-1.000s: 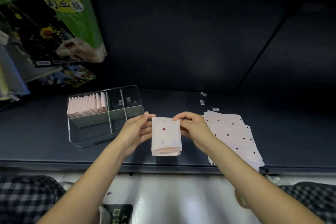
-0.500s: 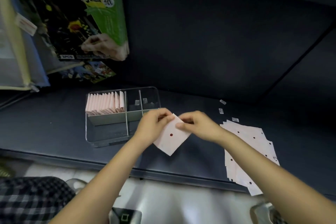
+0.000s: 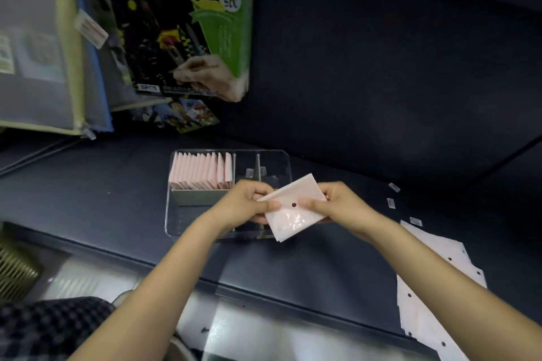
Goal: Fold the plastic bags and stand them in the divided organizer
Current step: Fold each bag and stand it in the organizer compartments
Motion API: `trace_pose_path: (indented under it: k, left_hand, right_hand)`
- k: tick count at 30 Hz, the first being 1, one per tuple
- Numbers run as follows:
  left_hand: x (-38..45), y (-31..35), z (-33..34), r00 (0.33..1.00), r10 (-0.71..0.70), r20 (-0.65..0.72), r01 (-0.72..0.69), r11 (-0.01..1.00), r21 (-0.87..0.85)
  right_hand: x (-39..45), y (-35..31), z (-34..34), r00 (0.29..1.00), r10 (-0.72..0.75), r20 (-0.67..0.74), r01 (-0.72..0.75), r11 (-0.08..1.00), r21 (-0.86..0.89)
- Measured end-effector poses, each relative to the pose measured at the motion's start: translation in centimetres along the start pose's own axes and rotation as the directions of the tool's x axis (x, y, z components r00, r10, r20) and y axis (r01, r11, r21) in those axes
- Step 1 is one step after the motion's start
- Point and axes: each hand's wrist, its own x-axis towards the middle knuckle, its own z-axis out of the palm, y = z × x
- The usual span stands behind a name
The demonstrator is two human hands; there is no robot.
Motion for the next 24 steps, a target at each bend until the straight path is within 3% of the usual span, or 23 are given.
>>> trace_pose_path:
  k: [3, 5, 6, 8, 10, 12, 14, 20, 22, 24]
  left_hand:
    - [0.5, -0.4, -0.8, 0.993, 0.083, -0.088, -0.082, 0.997, 0.015]
    - [1.0, -1.2, -1.9, 0.953, 0.163, -0.255, -0.094, 0.961, 0.261]
    - [1.2, -1.8, -2.5, 0.922, 0.204, -0.328, -0.028, 0.882, 0.470]
    - [1.3, -3.1, -3.7, 0.864, 0.291, -0.411, 0.166, 0.607, 0.777]
    - [1.4, -4.3, -4.6, 0.829, 0.332, -0.451, 0.282, 0.447, 0.849]
    - [1.6, -5.4, -5.0, 0.812, 0.361, -0.458, 0.320, 0.380, 0.868]
    - [1.7, -6.0, -5.3, 0.787, 0.390, -0.479, 0.345, 0.366, 0.865]
    - [1.4, -7.1, -6.1, 0.714, 0.407, -0.570, 0.373, 0.468, 0.801]
    - [1.4, -7.2, -6.3, 0.697, 0.411, -0.588, 0.361, 0.507, 0.783]
    - [1.4, -7.1, -6.3, 0.681, 0.419, -0.601, 0.349, 0.535, 0.769]
  right_hand:
    - [1.4, -0.2, 1.2, 0.999, 0.034, 0.013, -0.034, 0.999, 0.015]
    - [2.7, -0.5, 1.6, 0.996, 0.066, -0.054, -0.062, 0.996, 0.065]
    - [3.4, -0.7, 1.7, 0.991, 0.097, -0.093, -0.086, 0.990, 0.111]
    - [4.8, -1.1, 1.9, 0.974, 0.171, -0.146, -0.139, 0.969, 0.206]
    - [6.3, -1.4, 2.2, 0.962, 0.216, -0.166, -0.166, 0.948, 0.273]
    - [8.0, -1.9, 3.0, 0.956, 0.244, -0.163, -0.183, 0.929, 0.321]
    - [9.6, -2.3, 4.1, 0.952, 0.266, -0.151, -0.199, 0.914, 0.355]
    - [14.2, -2.8, 7.5, 0.935, 0.304, -0.183, -0.241, 0.923, 0.300]
    - [15.5, -2.7, 8.1, 0.922, 0.276, -0.270, -0.254, 0.960, 0.114]
    - [16.6, -2.6, 8.5, 0.906, 0.196, -0.376, -0.290, 0.933, -0.214]
